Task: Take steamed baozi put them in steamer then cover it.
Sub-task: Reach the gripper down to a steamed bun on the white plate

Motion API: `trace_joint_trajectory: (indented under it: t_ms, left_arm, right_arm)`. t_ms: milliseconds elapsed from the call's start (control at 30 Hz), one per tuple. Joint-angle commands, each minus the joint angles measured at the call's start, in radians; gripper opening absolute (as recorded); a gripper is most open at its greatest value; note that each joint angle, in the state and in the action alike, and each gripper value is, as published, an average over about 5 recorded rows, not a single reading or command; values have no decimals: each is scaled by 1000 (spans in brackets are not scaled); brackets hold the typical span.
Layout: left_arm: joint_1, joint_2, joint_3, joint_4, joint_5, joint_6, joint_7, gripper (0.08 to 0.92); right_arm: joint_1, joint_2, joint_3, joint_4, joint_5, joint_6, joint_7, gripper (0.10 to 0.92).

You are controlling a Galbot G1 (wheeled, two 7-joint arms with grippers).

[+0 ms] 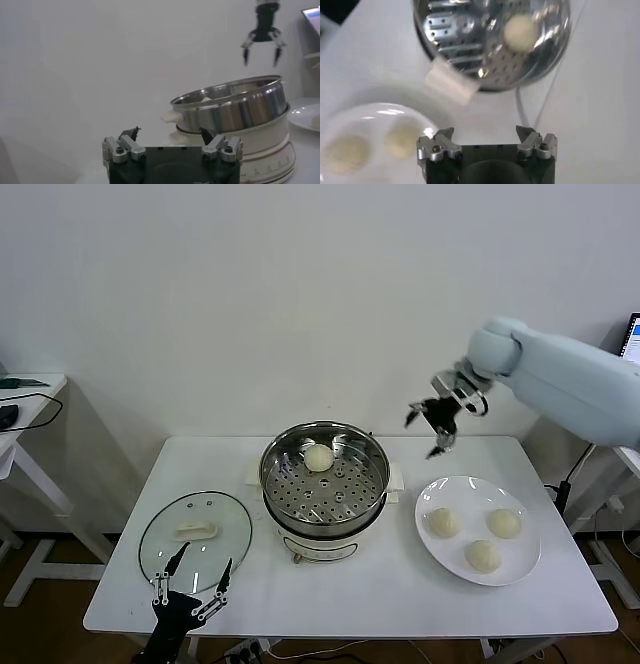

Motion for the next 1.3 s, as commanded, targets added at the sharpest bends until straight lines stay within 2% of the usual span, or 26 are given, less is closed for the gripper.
trace_joint_trajectory:
  t_ms: [33, 300, 1100, 1300]
  left_arm:
    - [2, -1, -1, -1, 1, -1, -1, 823]
    - [6, -3, 3, 8, 5, -3, -2, 823]
    - [9, -6, 0, 24, 6, -16, -4, 823]
    - [10, -7, -1, 25, 5, -18, -5, 823]
  right_arm:
    - [-123, -89, -67, 19, 87, -126, 39, 823]
    - [-243, -41, 15, -62, 36, -120, 112, 823]
    - [-314, 15, 66, -145, -48, -120, 111, 818]
    - [-318, 13, 74, -143, -62, -120, 108, 711]
